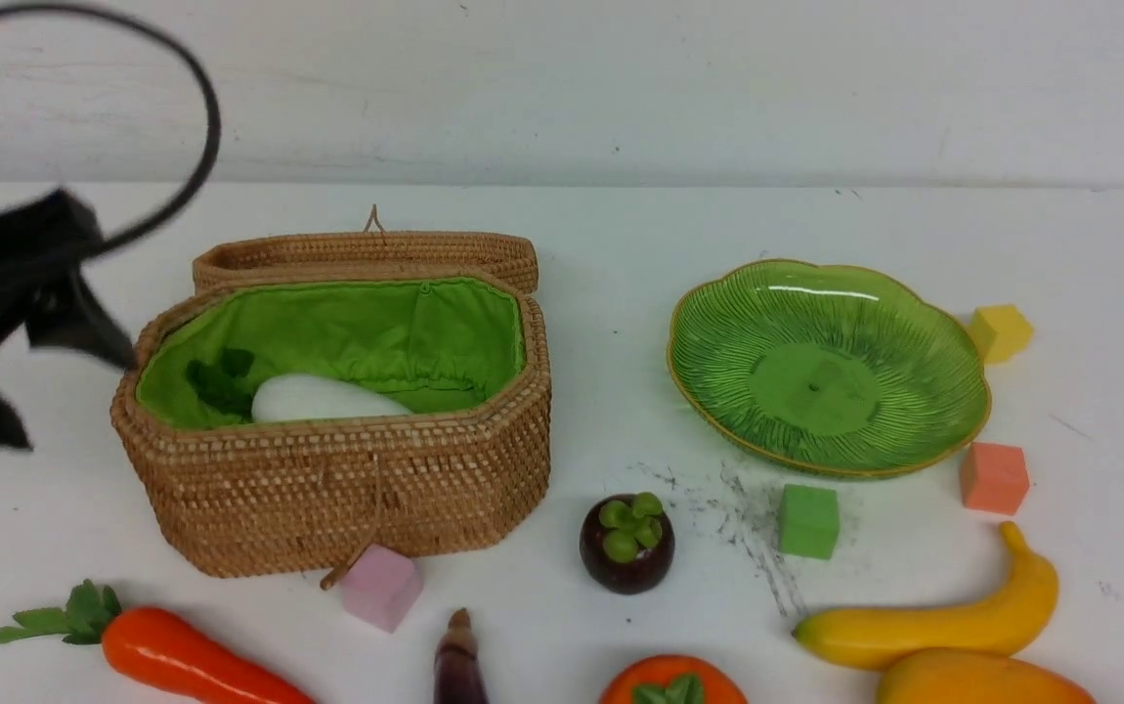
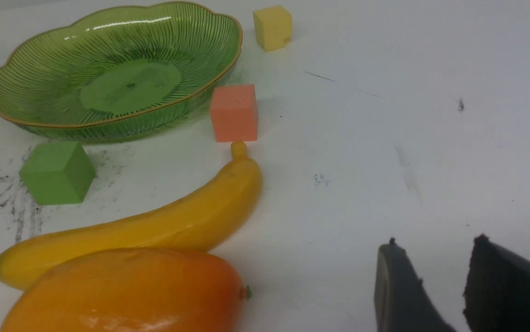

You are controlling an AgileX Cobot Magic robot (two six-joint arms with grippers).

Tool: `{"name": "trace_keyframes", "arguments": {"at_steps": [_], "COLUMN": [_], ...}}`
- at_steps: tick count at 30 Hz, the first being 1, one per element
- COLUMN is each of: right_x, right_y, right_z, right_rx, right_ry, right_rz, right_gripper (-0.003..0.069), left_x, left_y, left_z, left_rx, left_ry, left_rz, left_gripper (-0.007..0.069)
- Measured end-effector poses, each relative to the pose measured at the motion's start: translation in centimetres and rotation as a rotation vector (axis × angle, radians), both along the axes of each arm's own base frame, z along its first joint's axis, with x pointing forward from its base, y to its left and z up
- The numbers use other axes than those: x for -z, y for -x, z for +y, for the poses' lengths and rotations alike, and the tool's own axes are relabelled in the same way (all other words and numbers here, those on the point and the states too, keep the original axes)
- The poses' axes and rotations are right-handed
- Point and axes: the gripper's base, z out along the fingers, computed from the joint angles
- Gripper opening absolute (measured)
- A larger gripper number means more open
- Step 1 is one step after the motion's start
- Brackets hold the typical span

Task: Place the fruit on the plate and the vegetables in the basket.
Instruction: Use the left arm to grab a carrot and put it into the left basket

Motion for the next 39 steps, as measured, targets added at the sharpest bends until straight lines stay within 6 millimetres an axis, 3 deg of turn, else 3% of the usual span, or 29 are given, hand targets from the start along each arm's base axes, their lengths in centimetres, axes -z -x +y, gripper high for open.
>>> {"name": "trace_keyframes", "arguments": {"at_steps": [2,6,12,20,25,31,34,39], "right_x": [0.0,0.0,0.0,0.0,0.0,0.0,0.0,0.0], "right_y": [0.0,0.0,0.0,0.0,0.0,0.0,0.0,0.0], "right_z": [0.0,0.0,0.0,0.0,0.0,0.0,0.0,0.0], "right_rx": [0.000,0.000,0.000,0.000,0.000,0.000,0.000,0.000], "right_ry": [0.000,0.000,0.000,0.000,0.000,0.000,0.000,0.000], "right_rz": [0.000,0.000,0.000,0.000,0.000,0.000,0.000,0.000], "right_gripper": [0.0243,0.0243,0.0243,0.0243,0.0243,0.0243,0.0243,0.0243], "left_x": [1.9,3.6,4.8,8.5,9.7,10.2,11.5,13.9], "left_y": [1.0,1.5,0.5,-0.9,-1.2,-1.5,-1.9,-2.5], "left_z": [0.0,-0.3,-0.6,0.0,0.5,-1.8,-4.1,-5.0], "left_rx": [-0.006,-0.030,-0.090,-0.245,-0.328,-0.330,-0.330,-0.358], "left_ry": [0.000,0.052,0.121,0.124,0.089,0.002,-0.056,-0.075], "left_rz": [0.053,0.064,-0.005,0.215,0.283,0.269,0.283,0.360], "left_gripper": [0.0521,0.0508,0.0489,0.0488,0.0488,0.0488,0.0489,0.0509]}}
